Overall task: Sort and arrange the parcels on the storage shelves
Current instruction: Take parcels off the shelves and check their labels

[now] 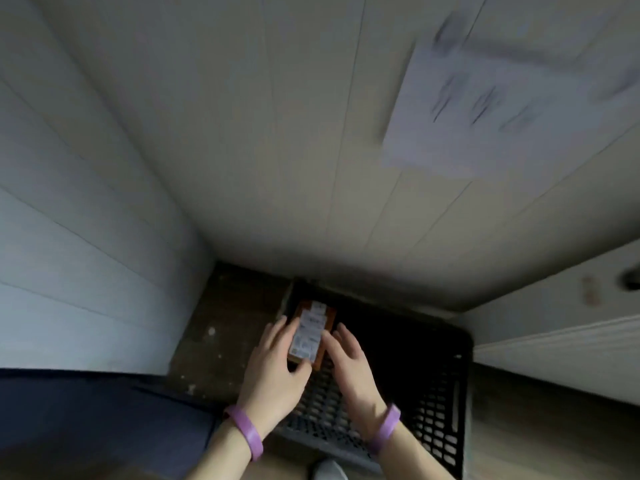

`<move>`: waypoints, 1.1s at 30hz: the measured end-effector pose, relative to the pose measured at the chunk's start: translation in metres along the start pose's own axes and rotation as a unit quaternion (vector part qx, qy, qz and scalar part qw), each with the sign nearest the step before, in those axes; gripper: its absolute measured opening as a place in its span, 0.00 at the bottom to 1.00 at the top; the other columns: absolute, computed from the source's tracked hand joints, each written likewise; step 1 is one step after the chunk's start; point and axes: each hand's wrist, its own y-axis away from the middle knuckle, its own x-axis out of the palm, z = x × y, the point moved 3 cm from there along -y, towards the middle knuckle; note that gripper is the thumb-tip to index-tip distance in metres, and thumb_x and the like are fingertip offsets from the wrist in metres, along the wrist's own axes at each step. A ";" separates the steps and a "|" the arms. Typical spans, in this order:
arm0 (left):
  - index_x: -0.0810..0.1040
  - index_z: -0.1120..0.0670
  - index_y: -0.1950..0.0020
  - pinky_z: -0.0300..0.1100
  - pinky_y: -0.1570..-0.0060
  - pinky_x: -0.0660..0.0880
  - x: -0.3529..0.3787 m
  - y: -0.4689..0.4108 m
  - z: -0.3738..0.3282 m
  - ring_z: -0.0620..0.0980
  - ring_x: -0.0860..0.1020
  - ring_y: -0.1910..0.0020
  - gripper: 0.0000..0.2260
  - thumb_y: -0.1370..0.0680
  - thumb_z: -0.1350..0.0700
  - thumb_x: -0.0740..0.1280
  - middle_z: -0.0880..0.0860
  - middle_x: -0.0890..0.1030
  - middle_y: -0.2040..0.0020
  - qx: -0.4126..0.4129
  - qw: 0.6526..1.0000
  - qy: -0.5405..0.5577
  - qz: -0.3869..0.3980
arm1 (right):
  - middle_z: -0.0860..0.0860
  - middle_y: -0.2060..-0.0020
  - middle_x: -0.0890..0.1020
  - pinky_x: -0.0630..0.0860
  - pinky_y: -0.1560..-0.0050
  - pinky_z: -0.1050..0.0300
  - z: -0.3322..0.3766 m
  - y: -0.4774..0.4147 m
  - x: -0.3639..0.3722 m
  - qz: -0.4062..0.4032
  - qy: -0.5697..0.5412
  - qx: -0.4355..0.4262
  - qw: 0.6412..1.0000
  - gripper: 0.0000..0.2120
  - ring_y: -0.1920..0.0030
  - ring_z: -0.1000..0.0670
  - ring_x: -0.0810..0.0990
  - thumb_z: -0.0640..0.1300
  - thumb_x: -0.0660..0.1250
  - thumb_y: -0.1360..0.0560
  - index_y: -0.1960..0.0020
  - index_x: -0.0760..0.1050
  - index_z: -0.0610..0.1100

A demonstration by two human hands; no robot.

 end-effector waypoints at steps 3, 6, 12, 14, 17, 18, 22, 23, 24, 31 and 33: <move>0.64 0.49 0.25 0.30 0.34 0.54 -0.082 0.057 -0.052 0.43 0.59 0.26 0.26 0.23 0.55 0.67 0.48 0.64 0.25 -0.014 0.995 0.090 -0.040 | 0.48 0.29 0.70 0.70 0.32 0.57 0.068 0.090 0.025 0.020 0.015 -0.023 0.999 0.30 0.31 0.52 0.71 0.46 0.68 0.23 0.24 0.62 0.44; 0.66 0.54 0.26 0.32 0.35 0.57 -0.160 0.117 -0.102 0.47 0.64 0.27 0.25 0.22 0.56 0.66 0.52 0.67 0.26 -0.015 0.985 0.152 -0.085 | 0.45 0.28 0.69 0.72 0.37 0.60 0.135 0.181 0.051 0.030 0.027 -0.068 0.997 0.28 0.31 0.51 0.71 0.43 0.67 0.22 0.24 0.61 0.42; 0.65 0.51 0.25 0.39 0.33 0.63 -0.283 0.242 -0.178 0.47 0.67 0.29 0.24 0.21 0.54 0.64 0.52 0.69 0.27 0.011 0.953 0.275 -0.123 | 0.49 0.29 0.70 0.67 0.29 0.53 0.236 0.343 0.098 0.080 0.030 -0.169 0.982 0.28 0.30 0.52 0.70 0.47 0.65 0.21 0.24 0.61 0.44; 0.65 0.51 0.26 0.37 0.36 0.63 -0.310 0.286 -0.193 0.46 0.67 0.29 0.23 0.21 0.55 0.64 0.53 0.69 0.27 0.022 0.939 0.312 -0.141 | 0.48 0.30 0.71 0.66 0.28 0.50 0.253 0.389 0.112 0.101 0.039 -0.190 0.976 0.27 0.30 0.51 0.70 0.47 0.65 0.20 0.24 0.62 0.44; 0.67 0.51 0.27 0.37 0.35 0.64 -0.337 0.350 -0.202 0.44 0.68 0.30 0.22 0.20 0.55 0.63 0.52 0.70 0.28 0.033 0.924 0.340 -0.172 | 0.46 0.30 0.73 0.68 0.29 0.49 0.264 0.446 0.132 0.139 0.043 -0.226 0.963 0.25 0.30 0.49 0.72 0.45 0.65 0.20 0.25 0.64 0.44; 0.67 0.50 0.27 0.38 0.33 0.64 -0.343 0.370 -0.202 0.44 0.68 0.30 0.22 0.20 0.55 0.63 0.51 0.69 0.28 0.033 0.919 0.347 -0.184 | 0.46 0.30 0.73 0.68 0.29 0.48 0.264 0.463 0.139 0.157 0.047 -0.237 0.958 0.24 0.30 0.50 0.71 0.45 0.65 0.20 0.26 0.64 0.45; 0.66 0.52 0.26 0.41 0.31 0.65 -0.351 0.446 -0.192 0.43 0.68 0.30 0.21 0.20 0.59 0.62 0.50 0.69 0.27 0.009 0.887 0.384 -0.257 | 0.50 0.30 0.73 0.69 0.29 0.49 0.247 0.517 0.163 0.260 0.061 -0.264 0.927 0.23 0.31 0.53 0.72 0.45 0.65 0.21 0.27 0.66 0.49; 0.66 0.53 0.26 0.40 0.31 0.65 -0.351 0.465 -0.187 0.44 0.68 0.30 0.21 0.20 0.60 0.62 0.51 0.69 0.28 0.002 0.873 0.396 -0.284 | 0.51 0.31 0.73 0.72 0.32 0.53 0.240 0.528 0.169 0.290 0.073 -0.268 0.916 0.23 0.32 0.56 0.74 0.45 0.65 0.21 0.27 0.66 0.50; 0.67 0.55 0.27 0.37 0.33 0.67 -0.350 0.484 -0.183 0.43 0.69 0.31 0.21 0.20 0.61 0.62 0.52 0.69 0.28 -0.007 0.858 0.409 -0.312 | 0.53 0.31 0.74 0.73 0.36 0.58 0.232 0.540 0.174 0.318 0.089 -0.272 0.904 0.23 0.35 0.60 0.75 0.46 0.65 0.21 0.27 0.67 0.52; 0.70 0.48 0.29 0.22 0.53 0.70 -0.326 0.625 -0.145 0.26 0.73 0.47 0.19 0.21 0.53 0.64 0.44 0.75 0.35 -0.088 0.762 0.426 -0.480 | 0.55 0.34 0.75 0.70 0.30 0.52 0.168 0.632 0.205 0.493 0.165 -0.234 0.822 0.21 0.33 0.59 0.73 0.47 0.66 0.22 0.30 0.69 0.55; 0.70 0.46 0.29 0.20 0.55 0.69 -0.318 0.664 -0.138 0.25 0.72 0.46 0.19 0.21 0.51 0.64 0.43 0.75 0.36 -0.105 0.741 0.425 -0.510 | 0.54 0.32 0.74 0.69 0.29 0.50 0.150 0.662 0.208 0.527 0.177 -0.219 0.802 0.21 0.32 0.57 0.72 0.47 0.66 0.21 0.29 0.68 0.54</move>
